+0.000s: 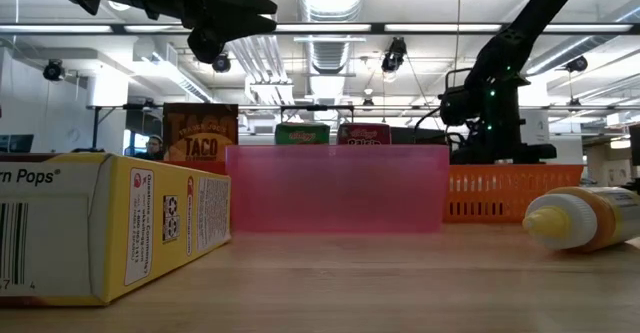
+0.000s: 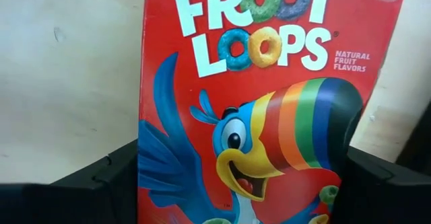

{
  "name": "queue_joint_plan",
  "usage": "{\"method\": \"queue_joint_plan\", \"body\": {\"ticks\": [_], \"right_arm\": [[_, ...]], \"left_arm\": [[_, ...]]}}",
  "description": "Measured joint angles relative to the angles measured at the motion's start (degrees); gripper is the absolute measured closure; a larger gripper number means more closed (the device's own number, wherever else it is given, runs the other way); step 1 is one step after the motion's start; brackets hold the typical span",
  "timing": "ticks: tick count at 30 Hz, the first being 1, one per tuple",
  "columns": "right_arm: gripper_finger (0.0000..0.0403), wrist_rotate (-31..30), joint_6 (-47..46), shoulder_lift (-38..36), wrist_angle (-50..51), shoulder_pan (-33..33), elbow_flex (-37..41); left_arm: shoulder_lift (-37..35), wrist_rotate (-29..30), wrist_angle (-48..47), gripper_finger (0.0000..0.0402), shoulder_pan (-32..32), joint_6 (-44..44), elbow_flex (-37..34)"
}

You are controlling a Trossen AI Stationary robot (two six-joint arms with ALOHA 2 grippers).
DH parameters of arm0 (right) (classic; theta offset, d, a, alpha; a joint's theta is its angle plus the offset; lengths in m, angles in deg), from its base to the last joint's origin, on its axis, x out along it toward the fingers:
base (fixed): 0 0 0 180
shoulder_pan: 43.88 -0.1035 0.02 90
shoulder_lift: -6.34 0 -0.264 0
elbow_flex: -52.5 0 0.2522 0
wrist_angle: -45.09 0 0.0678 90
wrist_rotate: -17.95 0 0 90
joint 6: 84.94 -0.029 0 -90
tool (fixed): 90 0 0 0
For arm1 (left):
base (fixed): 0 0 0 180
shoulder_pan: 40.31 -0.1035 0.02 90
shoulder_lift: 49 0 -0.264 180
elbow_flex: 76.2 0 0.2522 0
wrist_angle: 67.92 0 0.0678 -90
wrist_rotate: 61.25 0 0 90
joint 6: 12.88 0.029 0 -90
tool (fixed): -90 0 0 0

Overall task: Pick & Place Kitchen Items
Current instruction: Put the red cereal box into the pink bin

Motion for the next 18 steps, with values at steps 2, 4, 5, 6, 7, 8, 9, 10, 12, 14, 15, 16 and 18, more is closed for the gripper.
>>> {"method": "queue_joint_plan", "body": {"ticks": [2,4,5,6,7,8,9,10,12,14,15,16,18], "right_arm": [[0.0089,-0.1,0.4,-1.3,0.1,0.0,0.0],[0.0085,-0.2,0.6,-3.1,0.1,0.0,0.0],[0.0083,-0.2,0.9,-4.0,0.3,0.0,0.1],[0.0082,-0.2,1.1,-5.2,0.2,-0.1,0.3],[0.0082,-0.2,1.2,-6.6,0.3,-0.4,0.5],[0.0083,-0.1,1.5,-8.0,0.3,-0.6,0.7],[0.0085,-0.1,2.0,-9.7,0.2,-0.8,1.0],[0.0089,-0.1,2.5,-11.4,0.4,-1.3,1.3],[0.0096,-0.1,2.7,-15.4,1.1,-2.5,1.7],[0.0101,0.0,3.0,-20.0,1.5,-4.1,2.1],[0.0102,0.0,3.0,-22.3,1.6,-5.0,2.4],[0.0103,0.0,2.9,-24.7,1.6,-6.0,2.5],[0.0104,0.1,2.7,-29.7,1.7,-8.5,2.7]], "left_arm": [[0.0,0.0,0.0,0.0257,0.0,0.0,0.0],[0.0,0.0,0.0,0.0257,0.0,0.0,0.0],[0.0,0.0,0.0,0.0257,0.0,0.0,0.0],[0.0,0.0,0.0,0.0257,0.0,0.0,0.0],[0.0,0.0,0.0,0.0257,0.0,0.0,0.0],[0.0,0.0,0.0,0.0257,0.0,0.0,0.0],[0.0,0.0,0.0,0.0257,0.0,0.0,0.0],[0.0,0.0,0.0,0.0257,0.0,0.0,0.0],[0.0,0.0,0.0,0.0257,0.0,0.0,0.0],[0.0,0.0,0.1,0.0257,0.0,0.0,0.0],[0.0,0.0,0.1,0.0257,0.0,0.0,0.0],[0.0,0.0,0.1,0.0257,0.0,0.0,0.0],[0.0,0.0,0.1,0.0257,0.0,0.0,0.0]]}}
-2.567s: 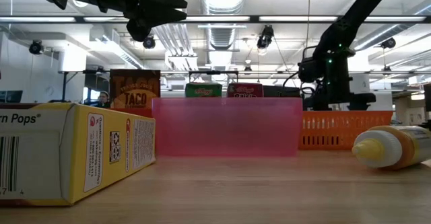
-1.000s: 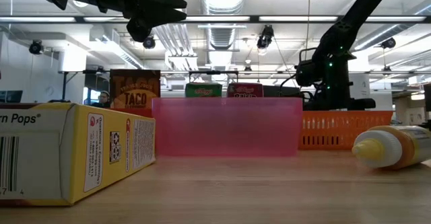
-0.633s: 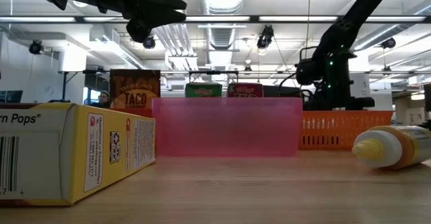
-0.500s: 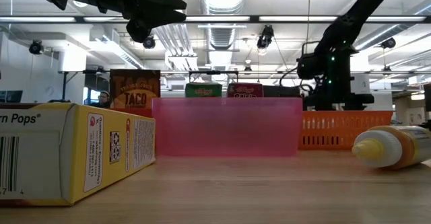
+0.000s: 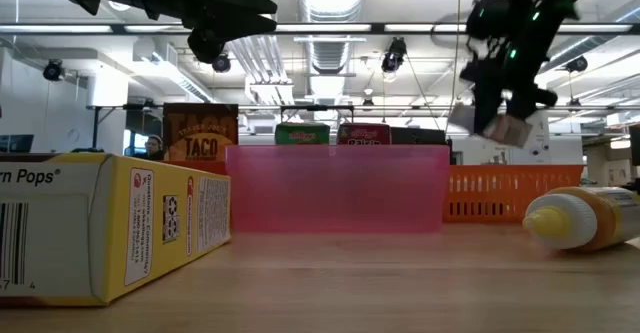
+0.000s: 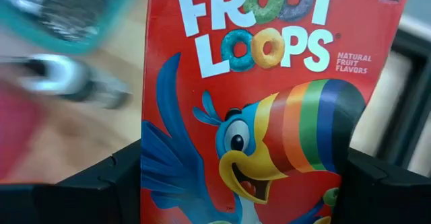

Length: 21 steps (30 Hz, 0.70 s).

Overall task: Pick & Place Kitchen Items
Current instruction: Put the red cereal box into the pink bin

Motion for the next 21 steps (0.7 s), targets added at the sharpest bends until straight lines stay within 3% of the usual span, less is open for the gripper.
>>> {"method": "queue_joint_plan", "body": {"ticks": [6,11,16,21], "right_arm": [[0.0092,0.0,-0.4,-12.7,-1.7,-10.6,0.1],[0.01,-0.5,1.0,-19.1,-5.8,-21.7,0.2],[0.0108,-8.1,3.7,-20.5,-10.0,-34.1,0.6],[0.0106,-18.5,6.3,-17.5,-11.3,-45.4,1.4]], "left_arm": [[0.9,1.2,5.4,0.0257,0.0,-0.3,0.0],[3.7,1.5,13.3,0.0257,-0.2,-1.9,0.5],[6.3,0.0,12.0,0.0257,-1.7,-6.8,5.2],[9.5,-3.3,3.8,0.0257,-3.9,-12.8,12.3]]}}
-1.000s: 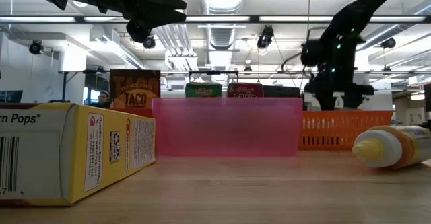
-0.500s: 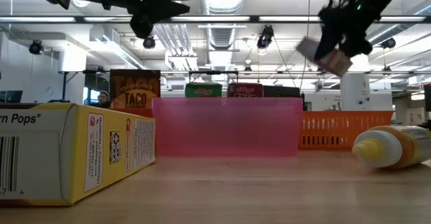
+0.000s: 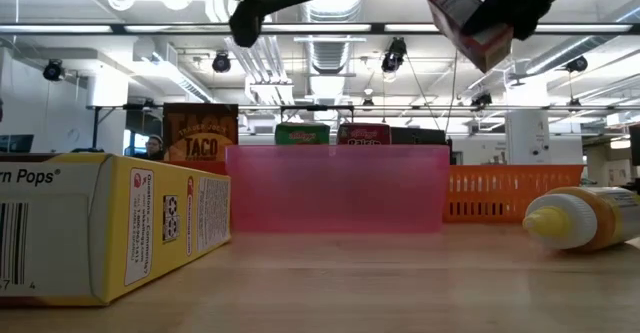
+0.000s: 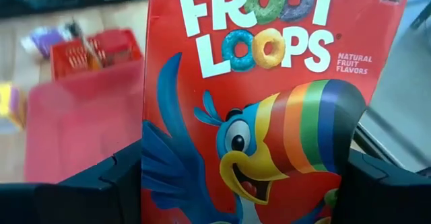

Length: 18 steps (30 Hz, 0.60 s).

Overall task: Pick & Place Kitchen Items
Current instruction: Put the red cereal box into the pink bin

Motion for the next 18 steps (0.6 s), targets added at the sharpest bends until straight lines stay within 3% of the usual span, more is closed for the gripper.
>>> {"method": "queue_joint_plan", "body": {"ticks": [5,10,18], "right_arm": [[0.0108,-8.0,0.5,5.5,-0.4,-9.1,-0.1],[0.0105,-13.5,2.4,11.8,-0.3,-15.8,-2.0],[0.0108,-18.1,6.3,21.8,1.8,-19.6,-9.5]], "left_arm": [[3.6,-1.2,-5.1,0.0257,-1.3,-3.1,6.9],[6.6,-8.6,-6.9,0.0257,-2.4,-5.8,13.1],[12.0,-10.8,-16.9,0.0237,-3.4,-9.4,21.6]]}}
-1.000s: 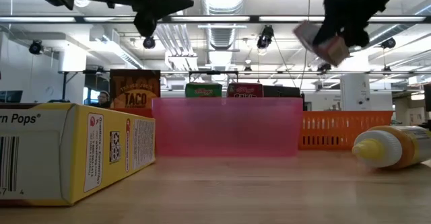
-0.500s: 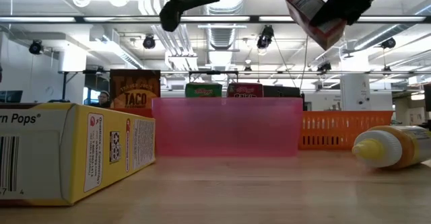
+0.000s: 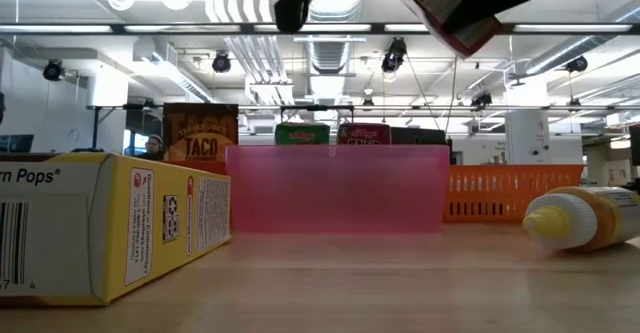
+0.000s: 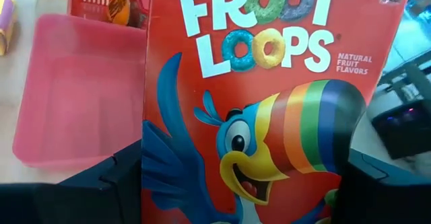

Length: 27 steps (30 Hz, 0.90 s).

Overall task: Pick & Place Kitchen Items
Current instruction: Put the red cereal box into the pink bin

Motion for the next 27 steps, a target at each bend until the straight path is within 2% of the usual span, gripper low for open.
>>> {"method": "queue_joint_plan", "body": {"ticks": [6,10,16,21,27], "right_arm": [[0.0101,-3.1,0.0,6.4,7.0,-0.1,-7.2],[0.0106,-4.2,-1.8,10.0,13.1,-0.1,-12.0],[0.0108,-4.3,-2.1,14.4,18.3,-0.1,-18.0],[0.0099,-5.5,-0.7,16.9,19.6,-0.2,-21.7],[0.0106,-5.7,1.6,19.0,20.8,0.0,-24.6]], "left_arm": [[3.1,-3.6,-4.0,0.0178,-0.6,-3.4,4.5],[3.8,-4.4,-6.8,0.0155,-0.8,-3.6,6.0],[3.8,-4.5,-7.6,0.0149,-1.4,-3.8,6.1],[3.8,-5.6,-8.5,0.0149,-1.7,-3.9,6.1],[3.7,-7.0,-8.5,0.0149,-1.7,-4.8,6.0]]}}
